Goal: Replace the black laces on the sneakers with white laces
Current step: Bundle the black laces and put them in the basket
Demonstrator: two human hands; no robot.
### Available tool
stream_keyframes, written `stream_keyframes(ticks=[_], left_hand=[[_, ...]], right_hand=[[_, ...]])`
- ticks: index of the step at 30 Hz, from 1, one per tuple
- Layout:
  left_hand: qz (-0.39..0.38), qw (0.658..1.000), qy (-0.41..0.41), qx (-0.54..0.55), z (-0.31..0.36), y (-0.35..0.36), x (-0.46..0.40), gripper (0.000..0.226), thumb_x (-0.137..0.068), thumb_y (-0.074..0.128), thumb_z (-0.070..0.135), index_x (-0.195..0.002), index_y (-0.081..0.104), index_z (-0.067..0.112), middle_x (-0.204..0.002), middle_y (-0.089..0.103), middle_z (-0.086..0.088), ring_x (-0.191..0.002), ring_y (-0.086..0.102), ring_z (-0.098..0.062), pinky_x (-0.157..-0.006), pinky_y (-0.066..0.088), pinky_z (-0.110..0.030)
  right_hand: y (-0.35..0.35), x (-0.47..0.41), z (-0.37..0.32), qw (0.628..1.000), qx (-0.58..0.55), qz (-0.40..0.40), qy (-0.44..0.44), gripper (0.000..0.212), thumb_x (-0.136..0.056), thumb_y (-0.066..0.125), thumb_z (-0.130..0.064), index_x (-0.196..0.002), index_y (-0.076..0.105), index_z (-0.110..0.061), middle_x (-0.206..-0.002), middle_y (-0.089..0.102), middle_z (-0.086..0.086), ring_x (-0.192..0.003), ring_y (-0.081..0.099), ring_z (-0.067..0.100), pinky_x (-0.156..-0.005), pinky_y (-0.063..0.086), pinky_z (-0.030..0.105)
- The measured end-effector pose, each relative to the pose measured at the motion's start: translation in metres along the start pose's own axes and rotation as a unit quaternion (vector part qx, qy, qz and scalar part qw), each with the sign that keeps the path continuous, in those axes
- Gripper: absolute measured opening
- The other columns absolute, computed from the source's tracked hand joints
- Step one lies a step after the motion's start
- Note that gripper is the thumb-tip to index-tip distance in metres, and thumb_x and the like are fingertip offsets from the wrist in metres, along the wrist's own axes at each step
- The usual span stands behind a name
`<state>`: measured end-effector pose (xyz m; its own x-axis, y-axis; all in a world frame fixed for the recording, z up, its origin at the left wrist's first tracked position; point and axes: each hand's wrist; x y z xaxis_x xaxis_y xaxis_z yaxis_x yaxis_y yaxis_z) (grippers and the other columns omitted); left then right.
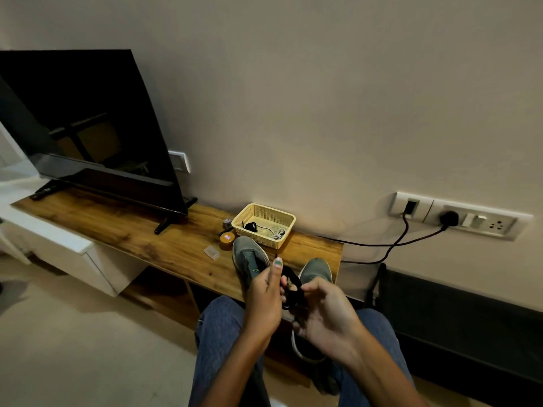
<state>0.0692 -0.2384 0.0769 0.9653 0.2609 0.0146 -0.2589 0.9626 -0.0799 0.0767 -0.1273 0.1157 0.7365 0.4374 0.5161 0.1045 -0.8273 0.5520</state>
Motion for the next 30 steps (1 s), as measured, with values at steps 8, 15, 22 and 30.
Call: stream_keyframes(ticks=[8,15,22,30], left_hand=[[-0.011,0.999,-0.026,0.023,-0.002,0.001,0.001,0.041,-0.1,0.036,0.039,-0.072,0.052,0.013,-0.066,0.052,-0.005,-0.065,0.053,-0.018,-0.061,0.043,-0.027],[0.034,0.999,-0.001,0.016,0.002,-0.007,-0.004,0.041,-0.101,0.036,0.034,-0.066,0.047,0.014,-0.052,0.044,0.007,-0.05,0.046,-0.006,-0.049,0.038,-0.016],[0.054,0.998,-0.004,0.004,0.005,-0.019,-0.01,0.038,-0.101,0.034,0.036,-0.071,0.048,0.016,-0.062,0.044,0.001,-0.057,0.045,-0.011,-0.054,0.036,-0.023],[0.027,0.991,-0.093,0.095,-0.005,-0.01,-0.018,0.041,-0.099,0.039,0.041,-0.07,0.049,0.015,-0.055,0.044,0.005,-0.058,0.049,-0.014,-0.064,0.042,-0.031]], right_hand=[[-0.002,-0.006,0.004,0.999,0.011,-0.024,-0.018,0.009,-0.08,0.057,-0.007,-0.083,0.065,-0.009,-0.081,0.062,0.008,-0.073,0.059,0.018,-0.067,0.048,0.031],[-0.008,-0.011,0.007,0.986,0.111,0.025,-0.123,0.011,-0.085,0.064,0.001,-0.096,0.067,0.001,-0.078,0.072,0.01,-0.064,0.068,0.014,-0.057,0.054,0.02],[-0.017,-0.015,0.004,0.956,0.197,0.097,-0.193,0.006,-0.086,0.064,0.002,-0.088,0.069,0.001,-0.066,0.071,0.01,-0.057,0.067,0.015,-0.051,0.052,0.018],[-0.018,-0.035,0.005,0.885,0.323,0.149,-0.301,0.008,-0.082,0.072,-0.006,-0.077,0.069,-0.013,-0.072,0.07,-0.004,-0.064,0.063,-0.003,-0.058,0.047,0.01]])
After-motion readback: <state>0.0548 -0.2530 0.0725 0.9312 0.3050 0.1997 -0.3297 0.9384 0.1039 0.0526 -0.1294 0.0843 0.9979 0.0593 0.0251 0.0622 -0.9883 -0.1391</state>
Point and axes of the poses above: each hand's wrist, its own x-axis away from the middle knuckle, its own y-axis out of the palm, z = x × y
